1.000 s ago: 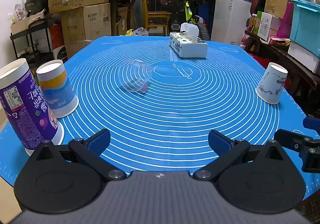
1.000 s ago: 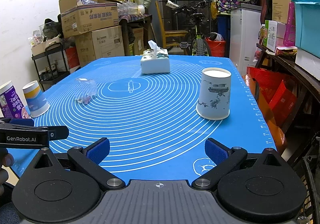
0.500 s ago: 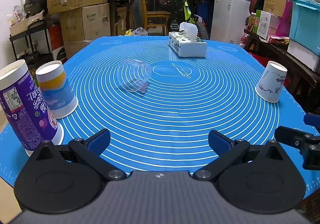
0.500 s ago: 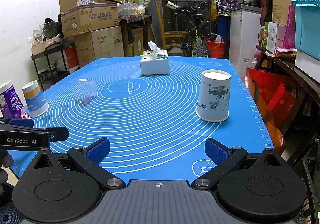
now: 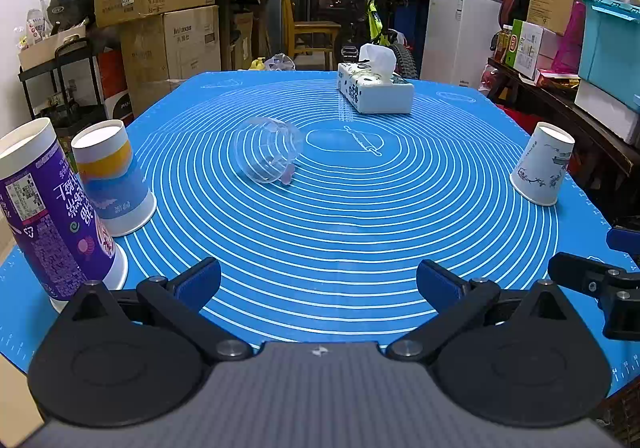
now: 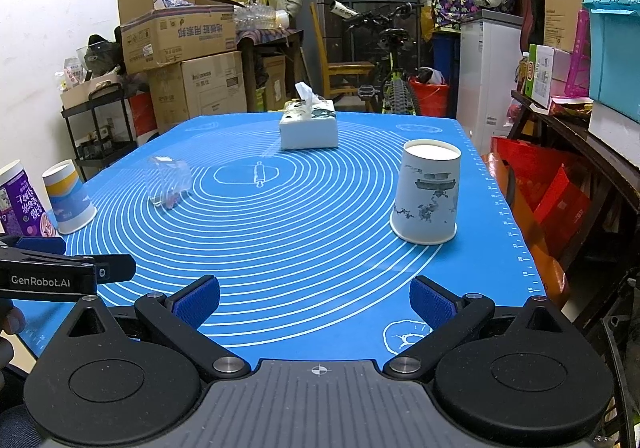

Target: Flip cup upside down

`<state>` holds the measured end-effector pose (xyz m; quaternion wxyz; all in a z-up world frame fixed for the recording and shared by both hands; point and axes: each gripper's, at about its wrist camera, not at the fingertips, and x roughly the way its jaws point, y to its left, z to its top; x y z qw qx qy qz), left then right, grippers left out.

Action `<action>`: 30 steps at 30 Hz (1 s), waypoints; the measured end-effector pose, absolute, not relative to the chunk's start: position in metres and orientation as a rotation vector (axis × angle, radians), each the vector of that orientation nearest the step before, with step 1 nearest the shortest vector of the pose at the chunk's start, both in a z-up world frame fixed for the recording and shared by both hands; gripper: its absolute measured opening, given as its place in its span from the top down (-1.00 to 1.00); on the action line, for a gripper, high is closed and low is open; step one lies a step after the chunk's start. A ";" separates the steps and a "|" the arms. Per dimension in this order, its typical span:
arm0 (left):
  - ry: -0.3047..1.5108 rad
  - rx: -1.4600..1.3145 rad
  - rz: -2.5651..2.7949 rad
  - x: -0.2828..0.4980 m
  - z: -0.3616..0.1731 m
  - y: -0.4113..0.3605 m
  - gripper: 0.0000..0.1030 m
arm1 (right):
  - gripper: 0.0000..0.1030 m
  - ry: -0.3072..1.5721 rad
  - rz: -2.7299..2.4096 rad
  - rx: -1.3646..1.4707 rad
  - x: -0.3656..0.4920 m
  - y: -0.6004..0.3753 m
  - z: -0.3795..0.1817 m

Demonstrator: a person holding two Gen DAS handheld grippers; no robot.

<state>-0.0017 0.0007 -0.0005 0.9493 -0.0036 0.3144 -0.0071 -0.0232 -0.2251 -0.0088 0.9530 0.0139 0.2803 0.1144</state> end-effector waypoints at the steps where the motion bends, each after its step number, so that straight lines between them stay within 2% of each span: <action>1: 0.640 -0.007 -0.014 -0.002 -0.001 0.001 -0.99 | -0.95 0.569 0.233 0.028 -0.023 -0.225 -0.009; 18: 0.634 0.025 -0.005 0.006 0.005 0.001 -0.99 | -0.95 0.569 0.236 0.025 -0.020 -0.230 -0.006; 30: 0.618 0.060 0.007 0.084 0.017 0.019 -0.99 | -0.95 0.559 0.217 0.054 0.008 -0.231 -0.008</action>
